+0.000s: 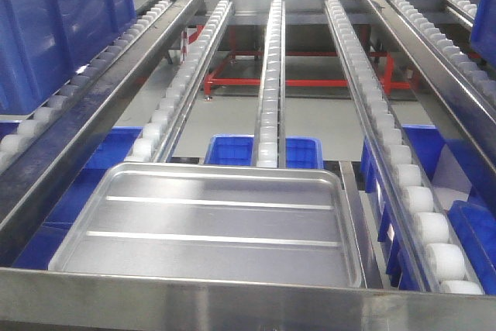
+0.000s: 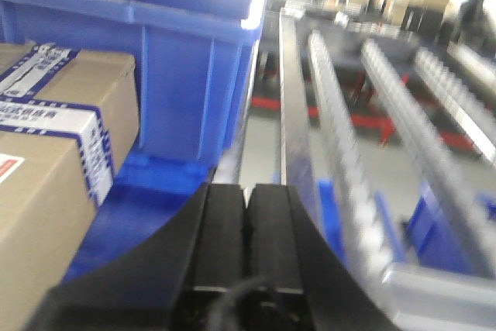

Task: Grab silver tray and stack on right shelf

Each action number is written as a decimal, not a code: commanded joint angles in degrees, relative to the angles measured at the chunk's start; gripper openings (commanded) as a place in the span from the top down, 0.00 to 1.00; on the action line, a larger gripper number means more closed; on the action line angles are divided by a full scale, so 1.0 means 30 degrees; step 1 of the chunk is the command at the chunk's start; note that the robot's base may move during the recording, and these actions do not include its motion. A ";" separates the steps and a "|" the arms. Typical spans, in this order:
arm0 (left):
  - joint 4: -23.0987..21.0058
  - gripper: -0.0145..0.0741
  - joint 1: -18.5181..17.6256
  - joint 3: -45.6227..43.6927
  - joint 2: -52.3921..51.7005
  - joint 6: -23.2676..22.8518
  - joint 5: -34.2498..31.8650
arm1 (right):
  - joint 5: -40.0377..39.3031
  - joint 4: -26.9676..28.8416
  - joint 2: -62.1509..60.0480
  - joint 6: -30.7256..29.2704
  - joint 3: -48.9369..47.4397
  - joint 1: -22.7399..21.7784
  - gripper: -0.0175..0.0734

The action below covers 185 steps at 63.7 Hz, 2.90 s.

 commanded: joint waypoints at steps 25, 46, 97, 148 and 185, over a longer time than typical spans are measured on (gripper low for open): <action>0.3401 0.95 -0.0108 -1.0318 0.4369 -0.0212 0.5002 | 0.1319 0.0402 0.2991 0.0451 -0.9626 -0.0081 0.75; 0.3026 0.94 -0.1539 -1.3514 1.0801 -0.0107 0.8146 | 0.3151 0.0416 0.7502 0.0451 -1.0718 0.2168 0.43; -0.0471 0.46 -0.7493 -1.8926 2.0441 -0.0056 1.3227 | 0.6831 0.5850 1.9426 0.0451 -1.4075 1.1437 0.26; 0.4395 0.47 -0.9012 -2.0228 2.8790 -0.6690 1.4536 | 1.1970 -0.3486 2.8140 1.1515 -2.0087 1.2122 0.26; 0.4218 0.47 -0.8977 -2.0228 3.1909 -0.6803 1.3025 | 1.1598 -0.3371 3.2199 1.1722 -2.0069 1.2380 0.26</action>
